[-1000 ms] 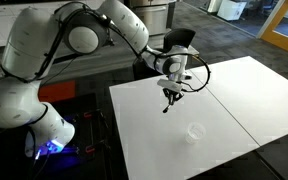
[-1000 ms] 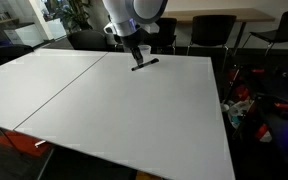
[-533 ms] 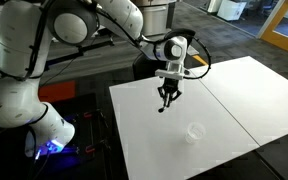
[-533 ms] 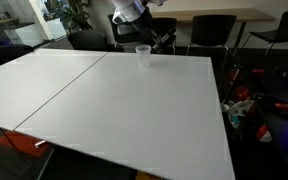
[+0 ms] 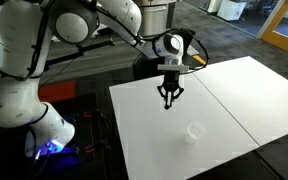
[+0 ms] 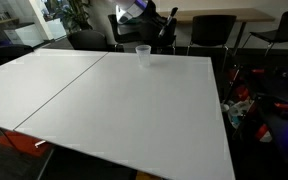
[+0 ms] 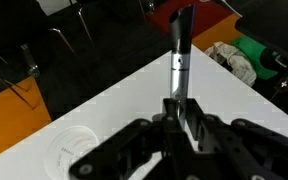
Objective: Move the cup to the right, put the marker in the cup and then remove it and put it back on the table
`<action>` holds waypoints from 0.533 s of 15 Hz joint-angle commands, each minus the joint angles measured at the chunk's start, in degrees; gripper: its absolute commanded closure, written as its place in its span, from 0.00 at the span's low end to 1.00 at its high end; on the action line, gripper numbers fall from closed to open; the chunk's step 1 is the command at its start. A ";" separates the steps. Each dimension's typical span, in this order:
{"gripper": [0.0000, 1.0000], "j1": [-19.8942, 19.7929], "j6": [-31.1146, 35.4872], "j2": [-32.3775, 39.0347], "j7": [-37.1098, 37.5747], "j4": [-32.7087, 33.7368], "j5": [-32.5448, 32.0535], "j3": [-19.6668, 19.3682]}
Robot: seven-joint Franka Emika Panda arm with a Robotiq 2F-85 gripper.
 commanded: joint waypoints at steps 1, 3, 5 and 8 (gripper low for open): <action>0.96 -0.35 -3.47 1.02 -3.02 1.88 -2.87 1.68; 0.96 0.03 -6.03 1.29 -5.68 1.96 -4.28 2.15; 0.96 0.11 -8.52 1.72 -7.76 2.29 -5.69 2.59; 0.96 -0.02 -13.30 2.66 -10.13 3.75 -8.38 2.47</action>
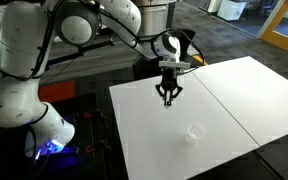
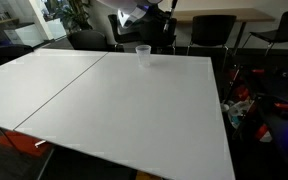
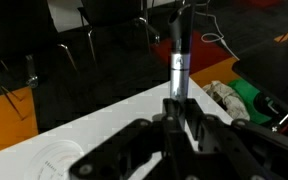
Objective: Move the cup to the right, put the marker in the cup and then remove it and put it back on the table
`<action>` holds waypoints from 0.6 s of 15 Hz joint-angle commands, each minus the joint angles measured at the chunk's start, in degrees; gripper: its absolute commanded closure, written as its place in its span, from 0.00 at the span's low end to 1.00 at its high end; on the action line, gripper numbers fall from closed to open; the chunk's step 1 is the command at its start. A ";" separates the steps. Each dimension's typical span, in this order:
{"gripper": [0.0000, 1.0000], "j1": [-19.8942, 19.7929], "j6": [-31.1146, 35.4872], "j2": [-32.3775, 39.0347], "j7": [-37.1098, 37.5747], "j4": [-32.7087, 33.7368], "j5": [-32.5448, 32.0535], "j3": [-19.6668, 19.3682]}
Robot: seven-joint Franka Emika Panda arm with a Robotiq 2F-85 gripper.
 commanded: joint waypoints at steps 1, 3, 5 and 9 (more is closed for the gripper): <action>0.96 -0.22 -6.61 1.32 -4.14 3.22 -4.02 0.02; 0.96 -0.33 -8.54 0.65 -6.43 2.46 -8.39 -0.18; 0.96 -0.85 -9.03 0.07 -9.57 1.58 -13.64 -0.35; 0.96 -2.89 -6.23 0.83 -16.37 1.43 -23.33 -1.08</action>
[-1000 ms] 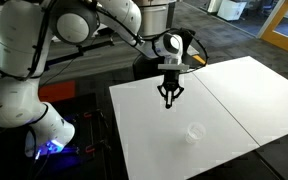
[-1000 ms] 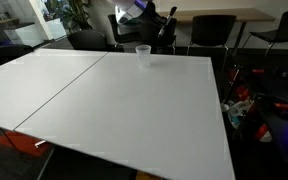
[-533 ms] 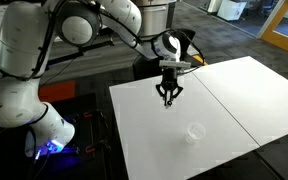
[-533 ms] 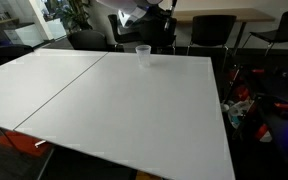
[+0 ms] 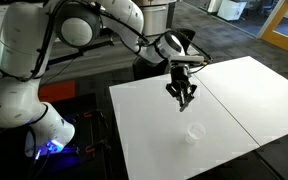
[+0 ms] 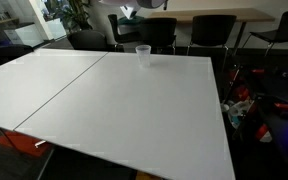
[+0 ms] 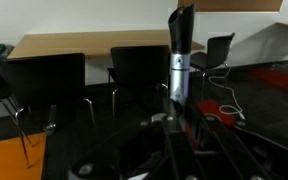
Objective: Move the cup to the right, put the marker in the cup and then remove it and put it back on the table
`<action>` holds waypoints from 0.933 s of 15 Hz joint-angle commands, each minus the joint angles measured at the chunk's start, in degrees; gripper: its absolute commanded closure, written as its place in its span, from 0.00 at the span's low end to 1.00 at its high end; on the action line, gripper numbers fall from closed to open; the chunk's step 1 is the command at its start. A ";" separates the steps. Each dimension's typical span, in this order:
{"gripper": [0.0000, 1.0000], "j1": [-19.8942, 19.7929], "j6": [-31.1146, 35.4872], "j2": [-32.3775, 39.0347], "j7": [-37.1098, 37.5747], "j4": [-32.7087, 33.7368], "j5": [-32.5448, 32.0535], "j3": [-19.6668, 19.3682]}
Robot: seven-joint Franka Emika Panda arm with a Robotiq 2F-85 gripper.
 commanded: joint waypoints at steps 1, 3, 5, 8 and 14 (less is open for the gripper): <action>0.96 -1.82 1.54 0.71 -5.09 0.28 -7.21 -0.58; 0.96 -2.67 2.73 1.52 -5.68 0.48 -10.41 -0.64; 0.96 -3.26 3.68 2.76 -6.08 1.09 -12.83 -0.63; 0.96 -4.13 5.99 5.51 -4.65 3.59 -13.71 -0.17; 0.96 -6.24 18.40 9.13 -2.68 7.85 -10.26 0.83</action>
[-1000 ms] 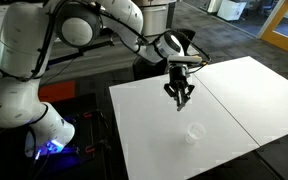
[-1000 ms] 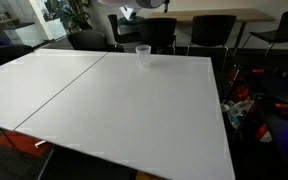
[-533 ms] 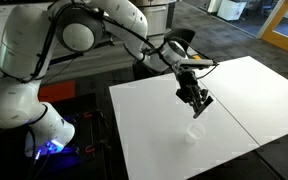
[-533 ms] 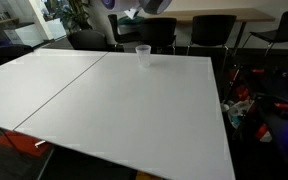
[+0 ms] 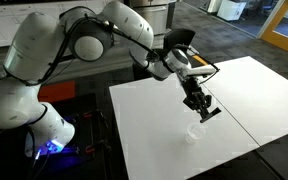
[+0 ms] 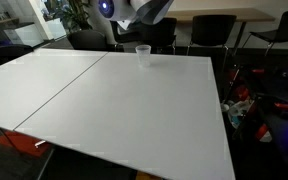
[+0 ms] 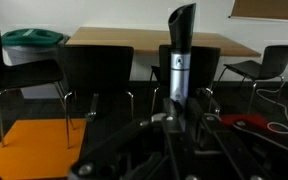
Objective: Move the cup to the right, put the marker in the cup and then remove it and put it back on the table
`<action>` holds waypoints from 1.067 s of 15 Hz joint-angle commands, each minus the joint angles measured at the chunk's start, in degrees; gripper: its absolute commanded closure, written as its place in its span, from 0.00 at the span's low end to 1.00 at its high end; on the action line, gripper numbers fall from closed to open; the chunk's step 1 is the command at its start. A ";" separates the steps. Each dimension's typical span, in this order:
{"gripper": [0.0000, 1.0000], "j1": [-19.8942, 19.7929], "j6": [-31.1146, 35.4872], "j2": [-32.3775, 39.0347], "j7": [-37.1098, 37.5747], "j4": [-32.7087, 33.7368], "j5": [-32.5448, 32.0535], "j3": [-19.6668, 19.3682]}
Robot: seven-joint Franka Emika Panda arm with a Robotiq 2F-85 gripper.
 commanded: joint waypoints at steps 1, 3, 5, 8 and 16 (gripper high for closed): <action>0.96 -1.28 6.43 1.96 1.79 3.14 1.84 0.54; 0.96 -1.29 9.75 2.91 2.94 3.56 2.12 0.23; 0.96 -1.01 11.35 3.65 3.59 3.74 2.76 0.00; 0.96 -0.55 12.16 4.56 4.19 3.33 3.42 -0.35; 0.96 -0.56 13.21 8.10 4.39 3.98 3.84 -0.38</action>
